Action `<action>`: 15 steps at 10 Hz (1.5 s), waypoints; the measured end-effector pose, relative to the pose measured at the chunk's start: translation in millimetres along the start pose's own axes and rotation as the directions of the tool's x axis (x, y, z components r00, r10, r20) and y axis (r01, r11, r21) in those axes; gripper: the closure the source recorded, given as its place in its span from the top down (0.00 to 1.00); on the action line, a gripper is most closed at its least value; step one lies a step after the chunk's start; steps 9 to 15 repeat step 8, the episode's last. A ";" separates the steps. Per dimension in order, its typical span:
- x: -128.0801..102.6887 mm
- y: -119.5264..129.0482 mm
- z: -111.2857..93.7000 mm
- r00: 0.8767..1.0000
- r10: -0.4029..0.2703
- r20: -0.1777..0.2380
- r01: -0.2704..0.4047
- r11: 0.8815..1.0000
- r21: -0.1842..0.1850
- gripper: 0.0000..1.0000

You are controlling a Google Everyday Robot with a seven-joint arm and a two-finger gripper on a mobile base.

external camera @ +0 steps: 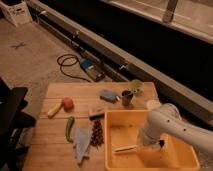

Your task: Wipe tray with brush

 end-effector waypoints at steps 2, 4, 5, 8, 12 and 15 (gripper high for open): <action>24.0 -23.3 -14.5 1.000 0.015 -0.023 -0.014 0.999 0.034 0.00; 26.5 -60.6 -19.8 0.999 -0.003 -0.032 0.005 0.999 0.052 0.00; 20.9 -76.5 -18.8 0.999 -0.018 -0.028 0.020 0.998 0.055 0.00; 2.0 -91.2 -11.8 0.998 -0.063 -0.011 0.063 0.997 0.044 0.00; 2.0 -91.2 -11.8 0.998 -0.063 -0.011 0.063 0.997 0.044 0.00; 2.0 -91.2 -11.8 0.998 -0.063 -0.011 0.063 0.997 0.044 0.00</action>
